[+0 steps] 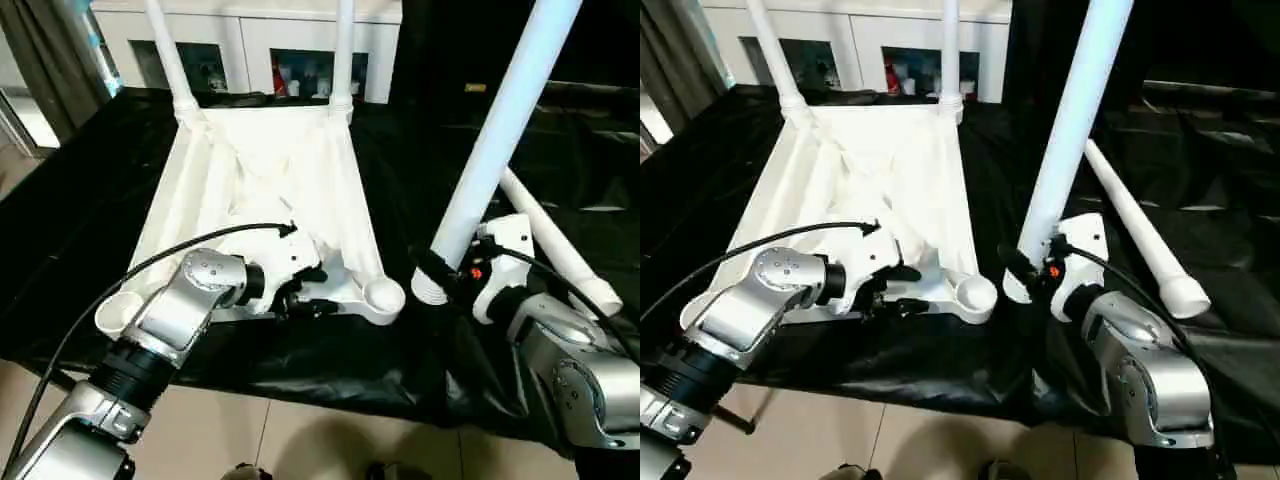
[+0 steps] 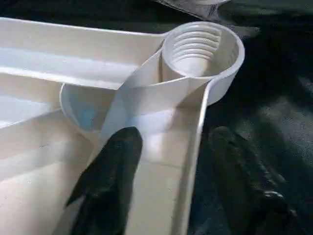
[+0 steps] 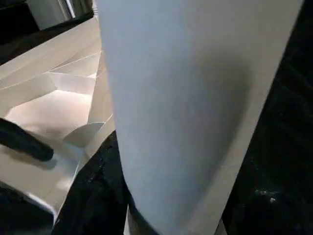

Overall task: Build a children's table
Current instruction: Insert table leg to table base

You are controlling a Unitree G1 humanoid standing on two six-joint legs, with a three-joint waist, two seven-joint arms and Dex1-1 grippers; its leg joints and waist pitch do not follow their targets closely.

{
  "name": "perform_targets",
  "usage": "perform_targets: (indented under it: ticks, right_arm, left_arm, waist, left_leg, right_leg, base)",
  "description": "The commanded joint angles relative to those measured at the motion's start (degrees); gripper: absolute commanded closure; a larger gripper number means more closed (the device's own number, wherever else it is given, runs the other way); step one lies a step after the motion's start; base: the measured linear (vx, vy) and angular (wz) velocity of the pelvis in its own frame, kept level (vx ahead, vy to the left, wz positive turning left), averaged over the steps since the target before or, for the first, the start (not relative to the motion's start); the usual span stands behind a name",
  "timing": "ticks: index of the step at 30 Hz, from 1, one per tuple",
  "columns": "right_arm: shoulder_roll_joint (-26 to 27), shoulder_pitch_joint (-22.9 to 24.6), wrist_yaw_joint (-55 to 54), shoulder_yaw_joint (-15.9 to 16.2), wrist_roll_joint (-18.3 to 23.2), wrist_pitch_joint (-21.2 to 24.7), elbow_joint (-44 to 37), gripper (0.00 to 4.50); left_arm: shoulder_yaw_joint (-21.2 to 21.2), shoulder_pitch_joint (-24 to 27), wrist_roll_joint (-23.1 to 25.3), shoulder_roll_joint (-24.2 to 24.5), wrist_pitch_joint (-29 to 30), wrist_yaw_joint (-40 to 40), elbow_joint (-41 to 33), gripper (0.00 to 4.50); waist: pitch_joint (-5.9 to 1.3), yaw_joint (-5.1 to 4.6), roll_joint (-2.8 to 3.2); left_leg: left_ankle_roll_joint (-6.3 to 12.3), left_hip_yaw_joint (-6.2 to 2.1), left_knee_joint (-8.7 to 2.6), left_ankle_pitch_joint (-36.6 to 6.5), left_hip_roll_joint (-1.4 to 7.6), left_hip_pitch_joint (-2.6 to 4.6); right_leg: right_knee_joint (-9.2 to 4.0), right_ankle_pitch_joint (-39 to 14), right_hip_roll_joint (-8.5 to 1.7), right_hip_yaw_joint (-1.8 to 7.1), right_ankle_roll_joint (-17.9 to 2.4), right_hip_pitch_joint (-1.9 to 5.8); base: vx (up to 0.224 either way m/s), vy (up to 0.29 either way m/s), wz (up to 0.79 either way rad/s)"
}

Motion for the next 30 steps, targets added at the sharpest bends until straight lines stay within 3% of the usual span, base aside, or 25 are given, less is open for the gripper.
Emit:
perform_targets:
  ticks: [1,2,3,4,7,15,20,21,30]
  right_arm:
    - [0.1,-0.7,-0.2,0.3,0.0,0.2,-0.3,2.55]
    - [0.1,-0.7,-0.2,0.3,0.0,0.2,-0.3,2.55]
    - [0.1,-1.1,0.0,0.5,-0.1,0.1,0.0,2.55]
    - [0.1,-1.3,0.1,0.6,-0.2,0.0,0.2,2.55]
    - [0.0,-1.5,0.2,0.7,-0.2,0.0,0.3,2.55]
    - [-0.3,-2.0,0.5,0.9,-0.1,-0.1,0.6,2.55]
    - [-0.2,-2.3,0.8,1.1,-0.3,-0.3,1.0,2.55]
    - [-0.2,-2.3,0.9,1.2,-0.3,-0.2,1.0,2.55]
    - [-0.3,-3.0,1.8,2.3,-0.4,0.0,1.9,2.55]
  left_arm:
    - [0.4,-0.4,0.3,0.6,-1.0,-0.8,0.6,2.30]
    - [0.3,-0.4,0.4,0.6,-1.1,-0.9,0.6,2.30]
    - [-0.1,-0.7,0.6,1.0,-2.2,-1.8,1.7,2.37]
    - [-0.5,-1.1,0.7,1.3,-2.5,-2.6,2.3,2.42]
    - [-0.8,-1.4,0.8,1.8,-3.0,-3.8,2.8,2.74]
    - [-1.0,-2.4,1.8,2.6,-5.1,-6.1,5.3,3.34]
    - [-1.1,-2.7,2.2,2.5,-5.9,-6.5,6.5,3.74]
    - [-1.0,-2.7,2.2,2.4,-6.0,-6.5,6.6,4.00]
    - [-1.7,-2.2,3.0,1.2,-7.7,-5.7,7.7,4.50]
  waist:
    - [-4.29,0.01,-0.30]
    - [-4.32,0.01,-0.30]
    - [-4.67,0.00,-0.68]
    - [-4.63,0.03,-0.47]
    - [-4.43,0.06,-0.38]
    - [-4.21,0.08,-0.57]
    - [-4.54,0.12,-0.76]
    - [-4.57,0.17,-0.73]
    - [-4.67,0.11,-0.98]
  left_leg:
    - [2.47,-0.16,-4.09,-9.9,1.96,-0.02]
    - [2.56,-0.15,-4.07,-9.4,1.98,-0.02]
    - [2.97,-0.02,-3.85,-8.3,1.93,0.00]
    - [3.28,-0.02,-3.85,-7.1,1.95,-0.03]
    - [3.53,0.18,-3.84,-7.9,1.98,0.17]
    - [1.45,0.37,-4.16,-12.5,2.12,0.63]
    - [1.44,0.55,-4.08,-11.8,2.17,0.56]
    - [1.49,0.60,-4.02,-11.7,2.12,0.59]
    - [1.78,0.57,-3.94,-10.8,2.05,0.33]
  right_leg:
    - [-4.10,-15.6,-2.51,2.40,-9.3,3.17]
    - [-3.93,-14.1,-2.54,2.42,-9.9,3.27]
    - [-3.67,-11.8,-2.59,2.46,-10.9,3.60]
    - [-3.33,-9.9,-2.62,2.46,-11.9,3.66]
    - [-3.49,-10.6,-2.72,2.54,-12.5,3.63]
    - [-4.37,-19.8,-2.86,2.64,-9.7,3.28]
    - [-4.21,-19.6,-2.96,2.62,-9.4,3.34]
    - [-4.22,-19.4,-2.97,2.63,-9.5,3.29]
    - [-4.16,-19.2,-2.94,2.58,-9.3,3.40]
  base:
    - [0.000,0.000,0.00]
    - [0.000,0.000,0.00]
    - [0.000,0.000,0.00]
    - [0.000,0.000,0.00]
    - [0.000,0.000,0.00]
    - [0.000,0.000,0.00]
    - [0.000,0.000,0.00]
    - [0.000,0.000,0.00]
    - [0.000,0.000,0.00]
